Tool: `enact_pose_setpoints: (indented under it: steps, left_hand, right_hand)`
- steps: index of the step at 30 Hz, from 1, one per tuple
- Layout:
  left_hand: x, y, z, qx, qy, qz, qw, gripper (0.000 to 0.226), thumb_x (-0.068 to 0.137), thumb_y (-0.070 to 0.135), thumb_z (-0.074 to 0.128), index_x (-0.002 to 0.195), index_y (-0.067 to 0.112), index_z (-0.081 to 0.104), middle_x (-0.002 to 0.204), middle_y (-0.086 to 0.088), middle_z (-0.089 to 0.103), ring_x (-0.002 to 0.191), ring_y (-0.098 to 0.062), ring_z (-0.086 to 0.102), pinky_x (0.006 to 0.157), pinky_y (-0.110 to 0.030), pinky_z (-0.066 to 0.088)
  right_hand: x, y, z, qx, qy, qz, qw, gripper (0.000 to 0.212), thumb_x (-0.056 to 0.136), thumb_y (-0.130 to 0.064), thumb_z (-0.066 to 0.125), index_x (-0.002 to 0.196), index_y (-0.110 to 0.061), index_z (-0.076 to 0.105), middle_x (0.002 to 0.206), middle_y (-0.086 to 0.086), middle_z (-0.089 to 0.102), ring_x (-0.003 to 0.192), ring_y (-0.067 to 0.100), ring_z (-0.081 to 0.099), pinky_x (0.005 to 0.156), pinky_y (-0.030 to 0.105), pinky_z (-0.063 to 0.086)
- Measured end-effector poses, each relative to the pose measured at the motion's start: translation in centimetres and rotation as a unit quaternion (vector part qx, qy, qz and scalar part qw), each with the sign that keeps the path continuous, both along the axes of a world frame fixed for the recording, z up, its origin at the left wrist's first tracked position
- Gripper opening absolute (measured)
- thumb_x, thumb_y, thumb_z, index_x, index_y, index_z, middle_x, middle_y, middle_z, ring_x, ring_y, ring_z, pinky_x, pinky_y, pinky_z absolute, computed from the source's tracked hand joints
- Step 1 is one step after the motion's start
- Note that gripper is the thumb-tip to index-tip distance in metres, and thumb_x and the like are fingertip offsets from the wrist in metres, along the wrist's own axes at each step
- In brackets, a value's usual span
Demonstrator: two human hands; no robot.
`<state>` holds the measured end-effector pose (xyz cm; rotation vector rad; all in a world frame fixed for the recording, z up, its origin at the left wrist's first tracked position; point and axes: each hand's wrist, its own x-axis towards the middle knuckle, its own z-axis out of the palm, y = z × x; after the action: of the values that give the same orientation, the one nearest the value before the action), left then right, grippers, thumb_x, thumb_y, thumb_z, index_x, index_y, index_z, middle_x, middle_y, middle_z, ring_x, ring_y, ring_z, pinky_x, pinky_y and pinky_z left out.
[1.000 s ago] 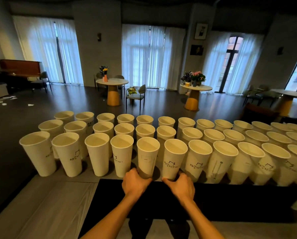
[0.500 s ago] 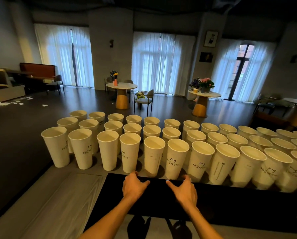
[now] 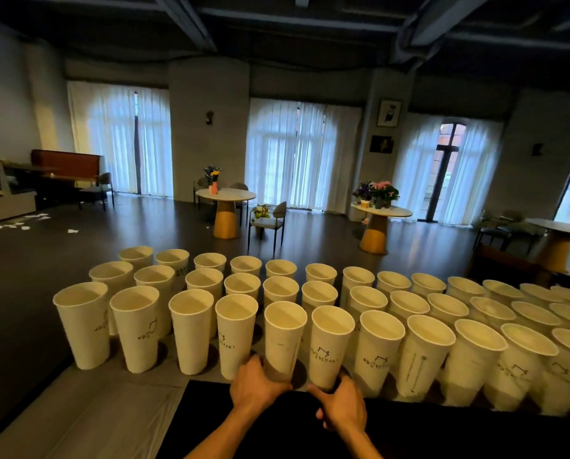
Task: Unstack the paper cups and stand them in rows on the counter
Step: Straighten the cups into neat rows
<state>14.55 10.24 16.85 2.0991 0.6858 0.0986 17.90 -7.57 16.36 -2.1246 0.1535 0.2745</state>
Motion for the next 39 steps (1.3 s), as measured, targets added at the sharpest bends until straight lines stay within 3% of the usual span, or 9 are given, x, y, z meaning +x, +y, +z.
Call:
enact_pose_setpoints:
  steps: [6, 17, 20, 22, 27, 31, 34, 37, 39]
  left_hand:
    - [-0.3, 0.5, -0.5, 0.031, -0.033, -0.005, 0.999, 0.083, 0.052, 0.053, 0.088, 0.124, 0.024, 0.061, 0.122, 0.002, 0.069, 0.112, -0.019, 0.065, 0.09, -0.034, 0.053]
    - [-0.3, 0.8, -0.4, 0.022, -0.015, -0.014, 1.0, 0.079, 0.053, 0.049, 0.089, 0.121, 0.024, 0.058, 0.122, 0.0, 0.067, 0.117, -0.022, 0.062, 0.099, -0.042, 0.053]
    - [-0.5, 0.7, -0.5, 0.028, -0.018, -0.013, 0.999, 0.075, 0.056, 0.046, 0.091, 0.119, 0.021, 0.058, 0.122, -0.001, 0.067, 0.116, -0.022, 0.062, 0.097, -0.041, 0.054]
    - [-0.8, 0.6, -0.7, 0.038, -0.023, -0.004, 0.999, 0.074, 0.058, 0.044, 0.091, 0.119, 0.019, 0.059, 0.121, -0.002, 0.067, 0.115, -0.023, 0.063, 0.095, -0.039, 0.055]
    - [-1.9, 0.0, -1.0, 0.068, -0.033, 0.017, 0.997, 0.058, 0.066, 0.041, 0.089, 0.11, 0.015, 0.062, 0.107, -0.002, 0.069, 0.102, -0.02, 0.067, 0.086, -0.036, 0.059]
    - [-3.3, 0.5, -1.6, 0.071, -0.046, 0.018, 0.996, 0.037, 0.072, 0.038, 0.085, 0.098, 0.02, 0.066, 0.088, 0.003, 0.07, 0.086, -0.014, 0.069, 0.079, -0.033, 0.06]
    - [-5.7, 2.6, -1.4, 0.088, -0.079, 0.056, 0.991, 0.019, 0.075, 0.039, 0.078, 0.078, 0.024, 0.067, 0.073, 0.008, 0.067, 0.075, -0.01, 0.067, 0.069, -0.03, 0.058]
    - [-8.3, 5.9, -1.0, 0.08, -0.132, 0.12, 0.981, 0.026, 0.076, 0.04, 0.078, 0.068, 0.02, 0.063, 0.061, 0.006, 0.064, 0.061, -0.008, 0.062, 0.056, -0.027, 0.05]
    - [-9.7, 8.7, -1.1, 0.08, -0.134, 0.153, 0.976, 0.028, 0.076, 0.041, 0.079, 0.068, 0.021, 0.061, 0.06, 0.005, 0.063, 0.06, -0.009, 0.061, 0.056, -0.029, 0.051]
  right_hand:
    - [0.3, -0.1, -1.1, 0.007, -0.029, -0.005, 1.0, 0.064, 0.072, -0.042, 0.082, 0.125, -0.022, 0.053, 0.057, 0.002, 0.071, 0.047, 0.018, 0.069, 0.059, 0.041, 0.062]
    - [-0.4, -0.2, -0.9, -0.052, -0.095, 0.021, 0.994, 0.062, 0.079, -0.046, 0.074, 0.131, -0.022, 0.051, 0.077, -0.016, 0.058, 0.051, 0.003, 0.064, 0.069, 0.024, 0.053]
    - [-0.6, 0.1, -1.9, -0.047, -0.102, 0.003, 0.994, 0.072, 0.07, -0.056, 0.075, 0.131, -0.026, 0.05, 0.104, -0.005, 0.068, 0.08, 0.012, 0.073, 0.081, 0.036, 0.058]
    - [-1.0, 0.3, -2.9, -0.041, -0.11, -0.036, 0.992, 0.077, 0.069, -0.055, 0.078, 0.132, -0.023, 0.047, 0.118, 0.003, 0.067, 0.102, 0.022, 0.068, 0.085, 0.038, 0.056]
    - [-3.5, 1.0, -3.1, -0.026, -0.137, -0.083, 0.987, 0.047, 0.079, -0.04, 0.078, 0.106, -0.023, 0.044, 0.083, 0.001, 0.068, 0.075, 0.015, 0.066, 0.067, 0.034, 0.057]
    - [-4.8, 2.3, -2.9, -0.063, -0.166, 0.007, 0.984, 0.024, 0.081, -0.043, 0.076, 0.075, -0.027, 0.058, 0.061, -0.006, 0.063, 0.059, 0.003, 0.061, 0.059, 0.028, 0.055]
    - [-5.5, 5.1, -2.6, -0.071, -0.154, 0.132, 0.977, 0.021, 0.08, -0.046, 0.075, 0.091, -0.029, 0.069, 0.064, -0.005, 0.067, 0.062, 0.003, 0.064, 0.067, 0.027, 0.058]
    - [-6.0, 9.3, -2.2, -0.093, -0.148, 0.204, 0.963, 0.055, 0.075, -0.057, 0.075, 0.12, -0.027, 0.064, 0.071, -0.007, 0.071, 0.07, 0.002, 0.067, 0.072, 0.026, 0.058]
    - [-6.1, 12.1, -1.9, -0.098, -0.144, 0.196, 0.965, 0.073, 0.071, -0.064, 0.073, 0.129, -0.021, 0.06, 0.092, -0.005, 0.075, 0.089, 0.008, 0.07, 0.081, 0.03, 0.058]
